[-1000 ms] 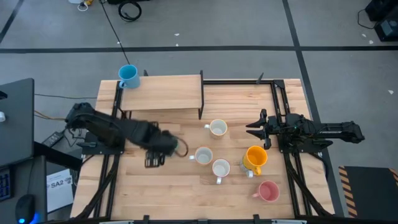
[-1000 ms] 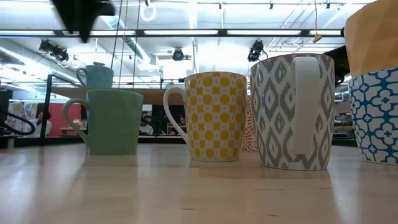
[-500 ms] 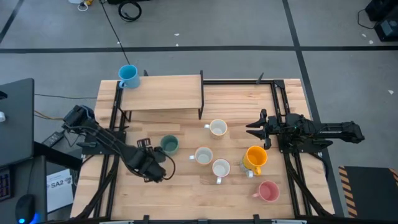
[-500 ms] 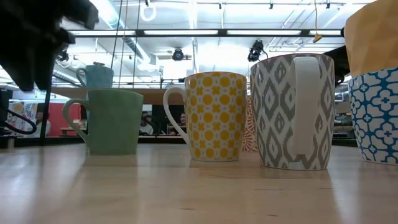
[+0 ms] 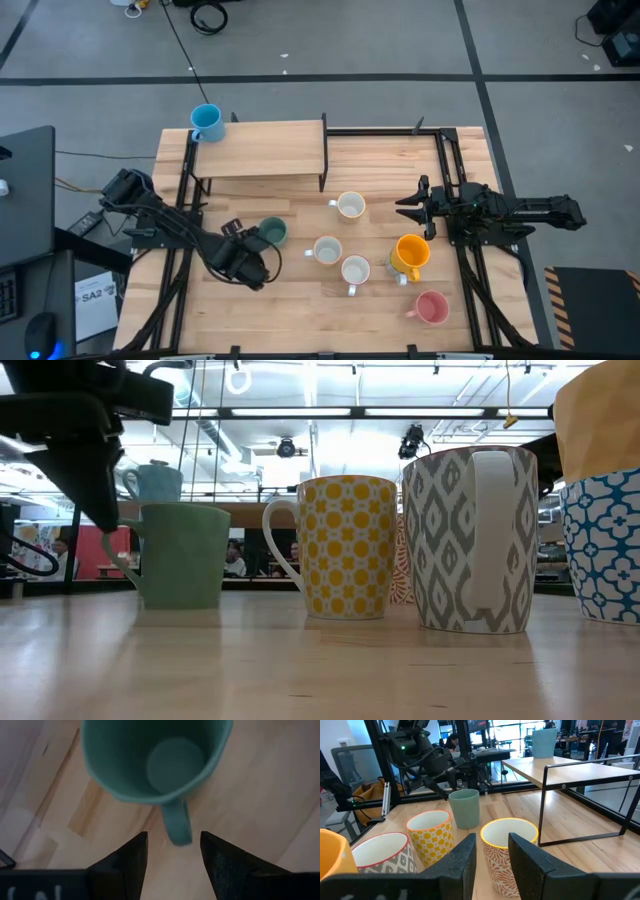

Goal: Place coffee mugs
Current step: Put the green mug on the shelf

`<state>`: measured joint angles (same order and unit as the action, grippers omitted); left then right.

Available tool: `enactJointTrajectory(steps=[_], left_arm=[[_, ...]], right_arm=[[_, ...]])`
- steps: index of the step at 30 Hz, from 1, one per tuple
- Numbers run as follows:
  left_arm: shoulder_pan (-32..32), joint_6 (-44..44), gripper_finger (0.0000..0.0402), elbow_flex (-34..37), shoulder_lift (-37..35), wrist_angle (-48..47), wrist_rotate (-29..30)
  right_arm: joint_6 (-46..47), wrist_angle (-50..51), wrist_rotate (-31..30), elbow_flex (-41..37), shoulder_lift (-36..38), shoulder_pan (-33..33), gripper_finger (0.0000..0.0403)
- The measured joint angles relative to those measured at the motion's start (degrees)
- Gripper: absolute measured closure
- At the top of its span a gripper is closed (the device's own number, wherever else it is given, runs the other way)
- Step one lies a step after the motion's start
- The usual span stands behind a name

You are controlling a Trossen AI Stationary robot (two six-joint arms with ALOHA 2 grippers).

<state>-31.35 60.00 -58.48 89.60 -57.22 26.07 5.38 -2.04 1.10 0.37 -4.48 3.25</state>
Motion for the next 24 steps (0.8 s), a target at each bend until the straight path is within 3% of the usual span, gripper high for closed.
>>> enactJointTrajectory(steps=[24], left_arm=[[4.1, 1.9, 0.0214, 0.0, 3.1, 1.9, -0.2]], right_arm=[[0.0, 0.0, 0.0, 0.0, 0.0, 0.0, 0.0284]])
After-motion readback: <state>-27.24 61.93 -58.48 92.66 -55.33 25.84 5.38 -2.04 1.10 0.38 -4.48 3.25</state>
